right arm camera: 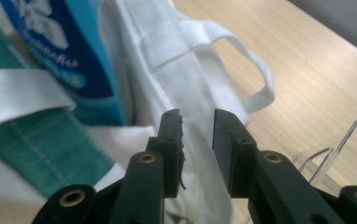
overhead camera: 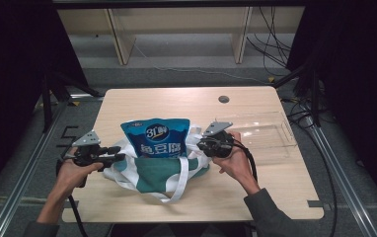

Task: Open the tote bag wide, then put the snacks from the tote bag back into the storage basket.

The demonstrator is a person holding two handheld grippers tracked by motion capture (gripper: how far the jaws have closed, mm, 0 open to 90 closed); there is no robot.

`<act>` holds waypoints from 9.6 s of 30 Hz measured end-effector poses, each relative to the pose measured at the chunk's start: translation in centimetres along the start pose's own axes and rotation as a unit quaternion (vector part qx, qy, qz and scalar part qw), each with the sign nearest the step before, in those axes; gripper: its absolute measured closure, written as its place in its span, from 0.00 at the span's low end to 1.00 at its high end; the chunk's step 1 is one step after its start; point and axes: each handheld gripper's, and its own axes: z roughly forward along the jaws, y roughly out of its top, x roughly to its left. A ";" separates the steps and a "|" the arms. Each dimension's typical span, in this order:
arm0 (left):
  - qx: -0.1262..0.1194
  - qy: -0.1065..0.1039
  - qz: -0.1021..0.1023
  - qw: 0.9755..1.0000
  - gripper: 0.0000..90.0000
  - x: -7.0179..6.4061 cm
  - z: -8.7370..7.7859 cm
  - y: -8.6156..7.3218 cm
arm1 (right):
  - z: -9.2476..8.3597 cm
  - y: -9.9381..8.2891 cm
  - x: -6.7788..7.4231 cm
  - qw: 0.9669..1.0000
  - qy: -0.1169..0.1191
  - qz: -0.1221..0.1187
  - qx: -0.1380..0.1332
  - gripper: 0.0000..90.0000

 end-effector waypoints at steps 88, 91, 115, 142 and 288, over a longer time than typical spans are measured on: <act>0.067 0.079 0.008 0.995 0.21 -9.1 -1.1 -8.4 | -7.3 7.2 -2.9 0.997 0.075 -0.003 0.013 0.28; 0.069 0.076 0.001 0.995 0.21 -9.1 -1.1 -8.6 | -7.5 7.3 -3.0 0.997 0.072 -0.019 0.007 0.26; 0.077 0.080 0.012 0.994 0.20 -8.9 -0.7 -9.2 | -7.3 14.5 0.0 0.991 0.093 -0.094 0.015 0.24; 0.082 0.087 0.049 0.992 0.21 -8.3 -0.9 -9.2 | -1.4 17.8 3.6 0.966 0.158 -0.182 0.091 0.59; 0.065 0.072 0.032 0.995 0.22 -8.3 -1.0 -9.3 | -12.7 7.1 -13.5 0.983 0.029 -0.120 0.140 1.00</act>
